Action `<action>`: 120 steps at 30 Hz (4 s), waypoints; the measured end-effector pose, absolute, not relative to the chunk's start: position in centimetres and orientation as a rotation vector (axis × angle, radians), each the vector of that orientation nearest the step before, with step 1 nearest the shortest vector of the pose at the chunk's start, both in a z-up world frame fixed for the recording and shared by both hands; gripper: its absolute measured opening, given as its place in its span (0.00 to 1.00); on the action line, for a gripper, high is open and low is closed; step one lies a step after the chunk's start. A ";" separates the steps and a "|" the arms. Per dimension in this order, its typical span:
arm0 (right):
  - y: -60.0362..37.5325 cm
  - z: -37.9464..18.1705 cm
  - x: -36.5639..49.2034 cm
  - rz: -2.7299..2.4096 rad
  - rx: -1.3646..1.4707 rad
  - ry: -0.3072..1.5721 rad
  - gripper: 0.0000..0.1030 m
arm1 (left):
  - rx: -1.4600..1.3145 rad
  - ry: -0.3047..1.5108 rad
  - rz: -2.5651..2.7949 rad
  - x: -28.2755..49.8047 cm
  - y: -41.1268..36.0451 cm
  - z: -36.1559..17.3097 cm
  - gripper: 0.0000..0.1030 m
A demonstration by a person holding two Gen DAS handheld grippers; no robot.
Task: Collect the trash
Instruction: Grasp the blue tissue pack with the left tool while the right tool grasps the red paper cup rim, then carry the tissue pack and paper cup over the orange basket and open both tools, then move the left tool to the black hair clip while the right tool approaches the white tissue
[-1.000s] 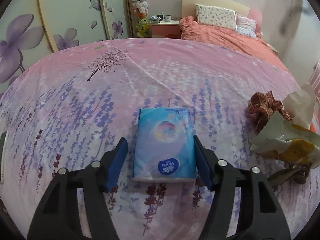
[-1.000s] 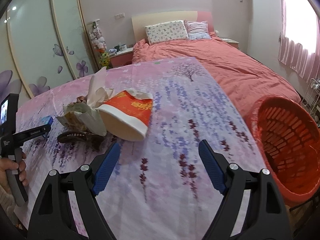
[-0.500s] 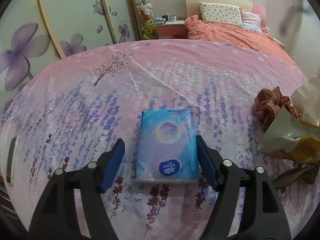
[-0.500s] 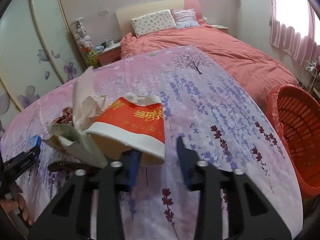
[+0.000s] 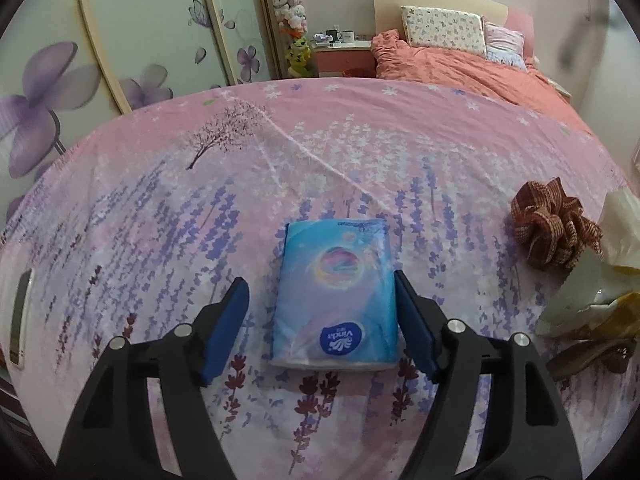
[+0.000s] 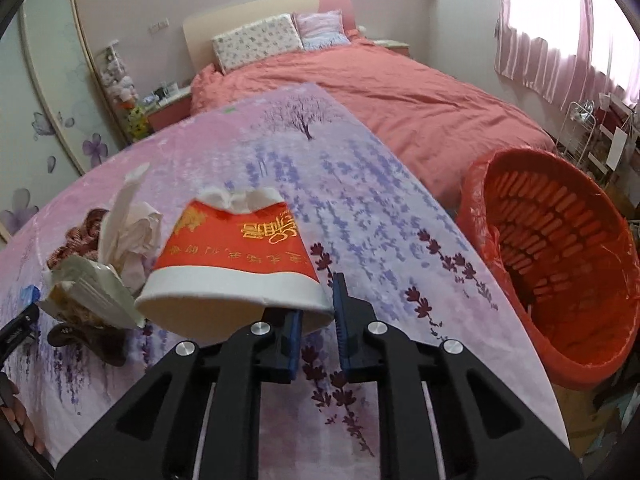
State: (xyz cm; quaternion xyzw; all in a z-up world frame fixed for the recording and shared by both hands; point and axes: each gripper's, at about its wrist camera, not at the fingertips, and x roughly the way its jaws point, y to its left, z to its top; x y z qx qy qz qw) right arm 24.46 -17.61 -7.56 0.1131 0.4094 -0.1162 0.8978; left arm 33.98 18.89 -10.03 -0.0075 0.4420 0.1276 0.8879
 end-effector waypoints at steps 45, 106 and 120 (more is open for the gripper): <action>-22.5 0.3 17.8 -0.147 0.224 0.645 0.04 | -0.052 0.748 -0.103 26.6 12.3 -1.2 0.48; -33.4 -3.8 15.8 -0.201 0.323 0.742 0.51 | 0.071 0.863 -0.136 26.8 -1.7 -6.5 0.74; -29.0 -5.0 16.8 -0.142 0.293 0.799 0.51 | 0.021 0.931 -0.013 29.0 0.1 -9.3 0.72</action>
